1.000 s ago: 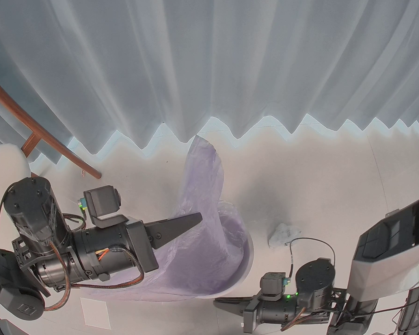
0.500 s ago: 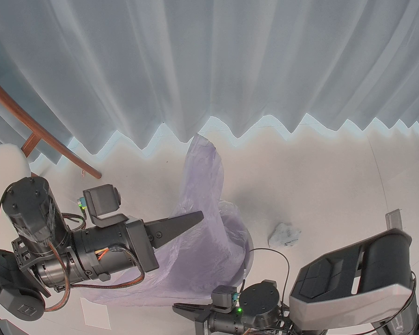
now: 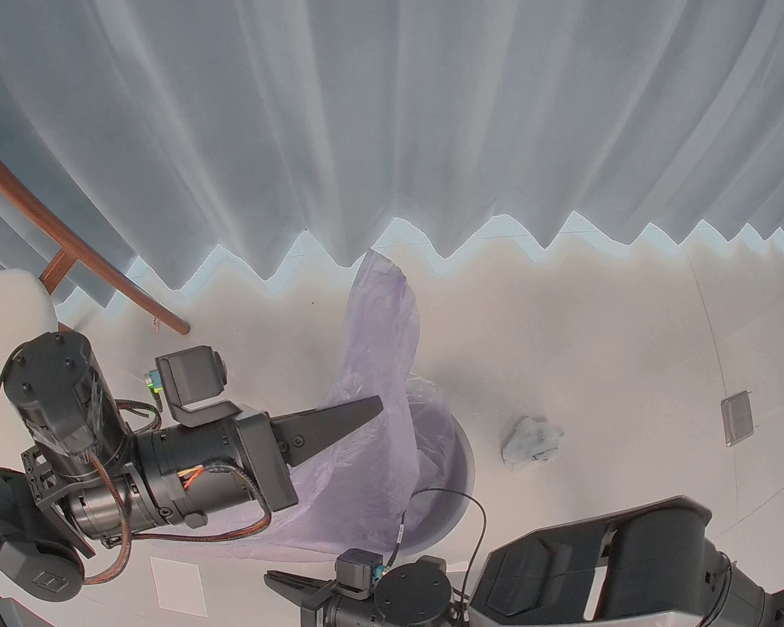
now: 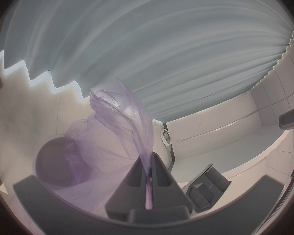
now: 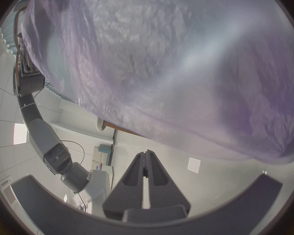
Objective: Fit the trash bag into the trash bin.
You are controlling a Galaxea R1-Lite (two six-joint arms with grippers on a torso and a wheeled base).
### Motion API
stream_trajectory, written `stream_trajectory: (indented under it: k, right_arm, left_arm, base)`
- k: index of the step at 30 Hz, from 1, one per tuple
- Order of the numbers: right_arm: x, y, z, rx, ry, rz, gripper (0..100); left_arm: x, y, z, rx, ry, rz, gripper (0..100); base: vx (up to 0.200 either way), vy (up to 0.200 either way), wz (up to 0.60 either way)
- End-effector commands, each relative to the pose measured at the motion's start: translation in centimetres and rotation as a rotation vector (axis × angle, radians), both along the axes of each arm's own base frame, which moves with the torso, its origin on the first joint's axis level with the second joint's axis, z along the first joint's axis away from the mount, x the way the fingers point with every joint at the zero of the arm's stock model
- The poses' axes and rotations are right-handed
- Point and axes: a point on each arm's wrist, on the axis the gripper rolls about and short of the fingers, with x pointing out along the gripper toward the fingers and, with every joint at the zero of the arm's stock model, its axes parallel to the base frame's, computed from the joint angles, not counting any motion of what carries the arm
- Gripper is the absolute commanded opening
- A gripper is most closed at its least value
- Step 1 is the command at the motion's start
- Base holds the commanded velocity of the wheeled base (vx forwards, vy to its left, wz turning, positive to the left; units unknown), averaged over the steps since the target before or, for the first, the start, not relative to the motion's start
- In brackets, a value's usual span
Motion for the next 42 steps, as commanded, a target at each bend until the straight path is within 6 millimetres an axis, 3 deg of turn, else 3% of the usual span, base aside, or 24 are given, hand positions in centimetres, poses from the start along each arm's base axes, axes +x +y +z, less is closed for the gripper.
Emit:
stream_trajectory:
  k: [1,6,11,18,25,31,37,42]
  right_arm:
    - [-0.8,0.7,-1.1,0.004,0.01,0.01,0]
    - [-2.0,1.6,-2.7,-0.008,0.03,0.017,0]
    - [-1.6,3.8,-2.6,0.07,-0.001,-0.051,0]
    - [-1.8,5.0,-2.7,0.107,-0.015,-0.09,0]
    - [-1.3,5.0,-1.9,0.126,-0.027,-0.199,0]
    - [0.6,4.4,0.6,0.184,-0.04,-0.342,0]
    - [2.3,2.9,2.3,0.195,-0.055,-0.457,0]
    - [1.9,1.6,3.4,0.173,-0.049,-0.485,0]
  left_arm:
    - [0.0,0.0,0.1,-0.002,-0.003,0.0,0]
    - [0.0,0.0,0.1,-0.002,-0.003,0.0,0]
    - [0.0,0.0,0.1,-0.004,-0.005,0.001,0]
    - [-0.1,0.0,0.1,-0.003,-0.004,-0.002,0]
    - [-0.1,0.0,0.1,-0.002,-0.006,0.0,0]
    - [-0.1,0.1,0.1,-0.002,-0.006,0.0,0]
    - [-0.1,0.1,0.1,0.0,-0.006,0.0,0]
    - [-0.1,0.1,0.1,0.0,-0.006,0.0,0]
  base:
    - [0.0,0.0,0.0]
    - [0.0,0.0,0.0]
    - [0.0,0.0,0.0]
    - [0.0,0.0,0.0]
    - [0.0,0.0,0.0]
    - [0.0,0.0,0.0]
    - [0.0,0.0,0.0]
    - [0.0,0.0,0.0]
